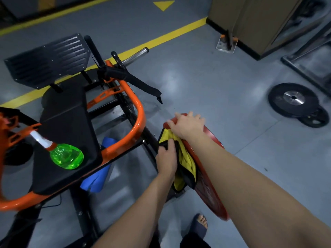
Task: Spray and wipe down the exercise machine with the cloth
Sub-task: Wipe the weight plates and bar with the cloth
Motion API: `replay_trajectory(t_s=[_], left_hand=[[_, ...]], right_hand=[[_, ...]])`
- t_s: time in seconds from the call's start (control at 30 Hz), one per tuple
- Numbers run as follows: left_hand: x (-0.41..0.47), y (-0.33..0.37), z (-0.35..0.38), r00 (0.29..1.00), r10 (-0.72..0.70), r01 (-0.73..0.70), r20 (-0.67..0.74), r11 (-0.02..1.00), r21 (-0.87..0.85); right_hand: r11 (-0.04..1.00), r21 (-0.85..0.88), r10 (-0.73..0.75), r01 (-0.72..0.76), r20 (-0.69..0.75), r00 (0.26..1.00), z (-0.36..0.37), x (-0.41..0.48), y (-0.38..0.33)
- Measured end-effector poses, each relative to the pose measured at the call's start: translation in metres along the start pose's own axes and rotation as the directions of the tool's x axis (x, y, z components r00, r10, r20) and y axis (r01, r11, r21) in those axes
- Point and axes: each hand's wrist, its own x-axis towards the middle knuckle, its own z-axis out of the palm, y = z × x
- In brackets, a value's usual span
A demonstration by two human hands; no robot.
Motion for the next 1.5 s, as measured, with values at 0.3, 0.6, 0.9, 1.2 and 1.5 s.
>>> replay_trajectory(t_s=[0.3,0.6,0.9,1.2,1.5], left_hand=[[0.021,0.029,-0.011,0.991,-0.136,0.136,0.007,0.98,-0.148],[-0.013,0.013,-0.005,0.988,-0.056,0.052,0.146,0.998,0.031],[-0.015,0.012,-0.016,0.979,-0.032,0.021,0.201,0.998,0.058],[0.044,-0.006,-0.002,0.972,-0.151,0.196,0.181,0.945,-0.261],[-0.008,0.016,-0.007,0.953,-0.043,0.025,0.299,0.998,0.063]], right_hand=[[0.994,-0.093,-0.087,0.055,-0.377,0.922,0.056,-0.131,0.072],[0.989,-0.144,-0.098,0.044,-0.398,0.912,0.038,-0.081,0.051],[0.993,-0.049,-0.103,0.104,0.022,0.994,0.0,-0.002,-0.004],[0.997,-0.021,-0.08,0.078,-0.396,0.915,0.063,-0.144,0.096],[0.997,-0.079,-0.054,0.019,-0.47,0.881,0.052,-0.099,0.067]])
